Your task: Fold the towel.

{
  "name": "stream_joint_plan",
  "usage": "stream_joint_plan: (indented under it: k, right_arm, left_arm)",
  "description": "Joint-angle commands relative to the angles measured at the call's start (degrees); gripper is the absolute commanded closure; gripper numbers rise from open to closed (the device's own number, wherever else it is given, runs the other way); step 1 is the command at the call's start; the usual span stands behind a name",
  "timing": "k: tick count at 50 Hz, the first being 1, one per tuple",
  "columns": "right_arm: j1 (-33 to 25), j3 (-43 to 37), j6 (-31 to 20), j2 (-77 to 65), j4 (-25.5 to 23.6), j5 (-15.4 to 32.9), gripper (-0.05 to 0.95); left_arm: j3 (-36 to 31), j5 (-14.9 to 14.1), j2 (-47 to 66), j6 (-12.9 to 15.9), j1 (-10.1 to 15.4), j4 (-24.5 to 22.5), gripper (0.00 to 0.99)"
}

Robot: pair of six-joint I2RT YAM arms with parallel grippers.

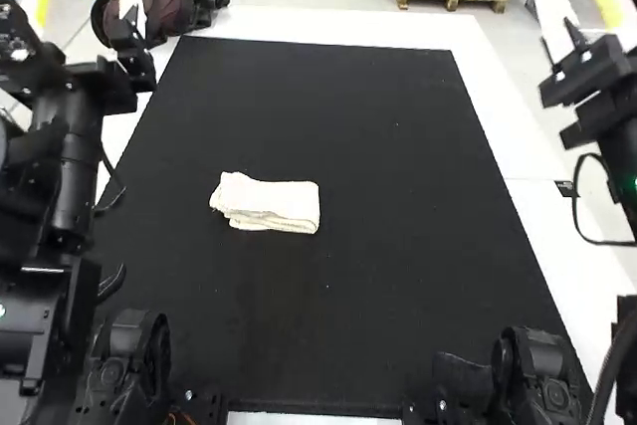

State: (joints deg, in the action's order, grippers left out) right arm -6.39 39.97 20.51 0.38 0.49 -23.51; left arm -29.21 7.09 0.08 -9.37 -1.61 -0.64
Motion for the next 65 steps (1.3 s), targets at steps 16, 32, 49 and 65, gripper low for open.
stream_joint_plan:
  k: [16, 32, 49, 65]
  right_arm:
    - [-0.64, -19.22, -17.70, -0.21, 9.70, 22.54, -0.02]
    - [-0.81, -34.43, -21.13, -0.21, 21.39, 25.26, -0.02]
    - [-0.81, -39.79, -20.86, -0.21, 3.55, 28.34, -0.02]
    - [-0.64, -39.97, -21.30, -0.21, 1.00, 27.29, -0.02]
  left_arm:
    - [15.68, -1.82, -0.25, 24.22, -0.24, -13.51, 0.030]
    - [29.04, 5.12, -0.25, 24.31, -0.15, -27.22, 0.028]
    - [29.12, 7.85, -0.25, 2.25, -0.50, -2.08, 0.030]
    - [29.12, 7.85, -0.34, -1.27, -0.59, 0.29, 0.028]
